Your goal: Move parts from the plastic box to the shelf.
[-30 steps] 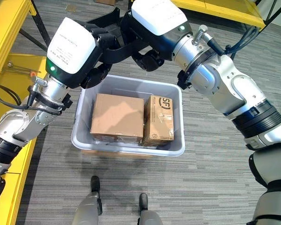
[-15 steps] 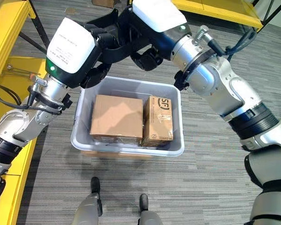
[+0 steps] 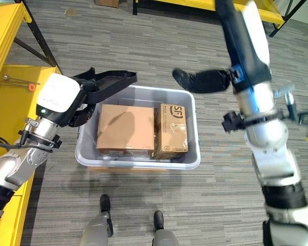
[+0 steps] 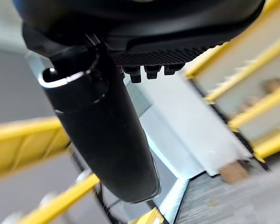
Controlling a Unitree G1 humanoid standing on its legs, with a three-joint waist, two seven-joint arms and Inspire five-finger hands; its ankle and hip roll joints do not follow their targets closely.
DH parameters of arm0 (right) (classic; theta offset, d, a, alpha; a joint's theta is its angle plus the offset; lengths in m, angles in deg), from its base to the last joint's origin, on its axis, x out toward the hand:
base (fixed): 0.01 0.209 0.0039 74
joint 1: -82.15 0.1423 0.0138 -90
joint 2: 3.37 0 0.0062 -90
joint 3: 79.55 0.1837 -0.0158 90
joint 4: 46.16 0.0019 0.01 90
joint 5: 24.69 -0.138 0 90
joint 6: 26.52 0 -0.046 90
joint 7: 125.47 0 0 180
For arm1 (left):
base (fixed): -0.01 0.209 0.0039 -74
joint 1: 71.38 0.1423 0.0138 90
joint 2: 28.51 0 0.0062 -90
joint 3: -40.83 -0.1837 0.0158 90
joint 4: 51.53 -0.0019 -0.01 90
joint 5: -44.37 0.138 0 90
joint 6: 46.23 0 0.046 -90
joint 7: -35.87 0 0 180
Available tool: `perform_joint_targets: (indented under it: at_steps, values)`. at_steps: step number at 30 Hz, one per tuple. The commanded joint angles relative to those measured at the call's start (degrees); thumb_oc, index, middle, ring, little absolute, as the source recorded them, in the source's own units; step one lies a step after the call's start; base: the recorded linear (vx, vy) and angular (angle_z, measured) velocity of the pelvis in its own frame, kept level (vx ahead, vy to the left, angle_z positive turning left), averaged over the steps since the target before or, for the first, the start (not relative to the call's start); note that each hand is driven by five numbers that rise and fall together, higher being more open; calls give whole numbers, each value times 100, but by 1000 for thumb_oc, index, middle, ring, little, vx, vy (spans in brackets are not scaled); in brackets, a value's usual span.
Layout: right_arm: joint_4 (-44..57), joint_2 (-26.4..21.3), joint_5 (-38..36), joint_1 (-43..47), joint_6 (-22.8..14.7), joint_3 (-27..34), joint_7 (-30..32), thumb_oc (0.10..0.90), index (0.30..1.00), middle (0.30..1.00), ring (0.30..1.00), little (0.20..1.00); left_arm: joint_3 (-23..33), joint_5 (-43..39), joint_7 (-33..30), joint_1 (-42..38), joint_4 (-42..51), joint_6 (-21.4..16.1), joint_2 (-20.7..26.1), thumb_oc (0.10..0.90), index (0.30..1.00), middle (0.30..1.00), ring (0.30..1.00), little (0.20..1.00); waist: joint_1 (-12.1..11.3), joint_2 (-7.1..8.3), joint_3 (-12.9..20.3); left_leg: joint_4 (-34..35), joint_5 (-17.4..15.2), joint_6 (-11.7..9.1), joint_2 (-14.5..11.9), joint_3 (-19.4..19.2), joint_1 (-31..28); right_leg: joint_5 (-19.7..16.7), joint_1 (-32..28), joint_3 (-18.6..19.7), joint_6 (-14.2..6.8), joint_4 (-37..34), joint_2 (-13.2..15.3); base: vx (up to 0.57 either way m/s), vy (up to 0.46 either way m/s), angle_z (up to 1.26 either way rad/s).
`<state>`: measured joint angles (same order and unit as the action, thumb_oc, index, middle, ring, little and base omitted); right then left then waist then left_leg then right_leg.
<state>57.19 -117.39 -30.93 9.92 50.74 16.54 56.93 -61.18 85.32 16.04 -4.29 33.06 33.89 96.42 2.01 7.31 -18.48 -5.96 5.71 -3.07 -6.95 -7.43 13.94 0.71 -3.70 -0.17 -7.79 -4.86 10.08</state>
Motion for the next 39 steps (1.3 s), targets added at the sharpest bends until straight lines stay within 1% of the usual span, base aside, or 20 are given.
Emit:
perform_joint_targets:
  at_steps: [1, 6, 10, 14, 18, 21, 22, 23, 25, 26, 27, 28, 29, 31, 32, 34, 35, 36, 38, 39]
  values:
    - [123, 108, -333, -1108, -396, 224, 24, 900, 1000, 1000, 1000, 1000, 685, -72, -531, 376, 359, -69, -86, 400, 300, 300, 300, 300, 216, -235, 1842, -338, -183, -375, -692, 147, 264, 270, -389, -138, -97, 22, 94, 0, 0, 0]
    - [135, 833, -620, -2163, -399, 617, -46, 900, 1000, 1000, 1000, 1000, 1379, -119, -568, 1132, 716, -139, -301, 400, 300, 300, 300, 300, 255, -334, 1801, -317, -163, -378, -685, 156, 259, 318, -384, -137, -83, 54, 108, 0, 0, 0]
    - [19, 1335, -1093, -2495, -445, 492, -102, 900, 1000, 1000, 1000, 1000, 1945, -261, -600, 1792, 1198, -248, -503, 400, 300, 300, 300, 300, 232, -405, 1743, -332, -148, -378, -677, 169, 256, 379, -384, -129, -43, 142, 111, -15, -25, -6]
    - [-88, 1601, -1494, -2558, -500, 217, -217, 900, 1000, 1000, 1000, 1000, 2212, -524, -587, 2284, 1613, -427, -763, 400, 300, 300, 300, 300, 148, -512, 1608, -364, -82, -388, -695, 254, 277, 571, -379, -145, 58, 409, 50, -31, -57, 0]
    - [-160, 1576, -1624, -2434, -510, -24, -286, 900, 1000, 1000, 1000, 1000, 2394, -799, -520, 2680, 1890, -521, -941, 400, 300, 300, 300, 300, 84, -649, 1391, -391, 28, -431, -781, 392, 274, 895, -179, -146, 230, 989, -185, -88, -106, 17]
    - [-147, 1471, -1692, -2119, -559, -279, -290, 900, 1000, 1000, 1000, 1000, 2532, -924, -544, 2884, 2146, -591, -1054, 400, 300, 300, 300, 300, -55, -766, 1099, -351, 240, -500, -906, 518, 250, 1179, 154, -188, 431, 1599, -484, -132, -135, 11]
    - [-114, 1426, -1709, -2017, -564, -391, -309, 900, 1000, 1000, 1000, 1000, 2546, -971, -559, 2937, 2189, -593, -1100, 400, 300, 300, 300, 300, -114, -800, 999, -302, 363, -531, -968, 576, 263, 1250, 274, -250, 501, 1779, -596, -198, -283, 4]
    - [-94, 1330, -1676, -1610, -605, -728, -275, 900, 1000, 1000, 1000, 1000, 2580, -1030, -670, 2990, 2332, -612, -1144, 400, 300, 300, 300, 300, -274, -863, 785, -53, 662, -575, -1072, 741, 233, 1410, 567, -358, 617, 2219, -792, -231, -292, 9]
    - [-109, 1258, -1678, -1249, -655, -985, -224, 900, 1000, 1000, 1000, 1000, 2621, -1037, -723, 3001, 2460, -617, -1163, 400, 300, 300, 300, 300, -394, -897, 649, 246, 919, -586, -1092, 870, 214, 1416, 794, -460, 678, 2336, -900, -173, -230, 26]
    - [-109, 1258, -1678, -1249, -655, -985, -224, 900, 1000, 1000, 1000, 1000, 2621, -1037, -723, 3001, 2460, -617, -1163, 400, 300, 300, 300, 300, -394, -897, 649, 246, 919, -586, -1092, 870, 214, 1416, 794, -460, 678, 2336, -900, -171, -292, 31]
    - [-87, 1140, -1555, -1041, -714, -1057, -101, 900, 1000, 1000, 1000, 1000, 2620, -978, -791, 2907, 2644, -624, -1154, 400, 300, 300, 300, 300, -456, -873, 553, 707, 1129, -582, -1099, 539, 206, 1421, 853, -864, 722, 2242, -810, -160, -254, 58]
    - [-65, 1096, -1425, -1032, -721, -1044, -23, 900, 1000, 1000, 1000, 1000, 2565, -966, -783, 2842, 2698, -639, -1140, 400, 300, 300, 300, 300, -440, -859, 547, 759, 1146, -583, -1072, 331, 209, 1380, 813, -1030, 714, 2127, -731, -279, -363, 115]
    - [-48, 1081, -1381, -1036, -746, -1014, 54, 900, 1000, 1000, 1000, 1000, 2507, -945, -825, 2729, 2728, -614, -1137, 400, 300, 300, 300, 300, -387, -829, 534, 639, 1060, -548, -1104, -151, 264, 1294, 761, -1271, 712, 1931, -620, -177, -177, 177]
    - [-10, 1103, -1304, -1074, -770, -975, 139, 900, 1000, 1000, 1000, 1000, 2415, -990, -821, 2595, 2767, -634, -1126, 400, 300, 300, 300, 300, -311, -819, 506, 312, 954, -558, -1071, -329, 244, 1136, 751, -1506, 684, 1781, -488, -205, -129, 187]
    - [-25, 1110, -1297, -1111, -775, -966, 184, 900, 1000, 1000, 1000, 1000, 2389, -1022, -810, 2556, 2759, -651, -1119, 400, 300, 300, 300, 300, -255, -834, 516, 64, 814, -551, -1067, -327, 195, 1040, 790, -1647, 693, 1703, -428, -191, -122, 141]
    - [-18, 1118, -1246, -1194, -768, -931, 206, 900, 1000, 1000, 1000, 1000, 2444, -1096, -799, 2608, 2783, -699, -1186, 400, 300, 300, 300, 300, -184, -807, 576, -453, 289, -603, -1082, -411, -61, 1040, 824, -1879, 690, 1609, -264, -106, -76, 124]
    - [-15, 1118, -1245, -1196, -767, -934, 207, 900, 1000, 1000, 1000, 1000, 2449, -1098, -796, 2615, 2788, -698, -1188, 400, 300, 300, 300, 300, -173, -811, 576, -476, 273, -602, -1084, -398, -49, 1043, 818, -1888, 688, 1609, -265, -118, -46, 141]
    - [-36, 1157, -1287, -1307, -757, -911, 167, 900, 1000, 1000, 1000, 1000, 2556, -1096, -849, 2697, 2815, -689, -1277, 400, 300, 300, 300, 300, -123, -824, 624, -1052, -50, -587, -1203, -573, -340, 997, 851, -2194, 722, 1622, -171, -77, -33, 110]
    - [-38, 1188, -1318, -1364, -754, -871, 157, 900, 1000, 1000, 1000, 1000, 2591, -1111, -867, 2730, 2810, -684, -1315, 400, 300, 300, 300, 300, -81, -846, 650, -1186, -157, -575, -1257, -645, -529, 985, 907, -2316, 741, 1680, -135, -95, 12, 88]
    - [-6, 1242, -1381, -1583, -747, -734, 135, 900, 1000, 1000, 1000, 1000, 2652, -1129, -872, 2774, 2800, -669, -1368, 400, 300, 300, 300, 300, 38, -925, 696, -1414, -365, -549, -1346, -757, -975, 995, 1043, -2597, 753, 1942, -18, -78, 58, 70]
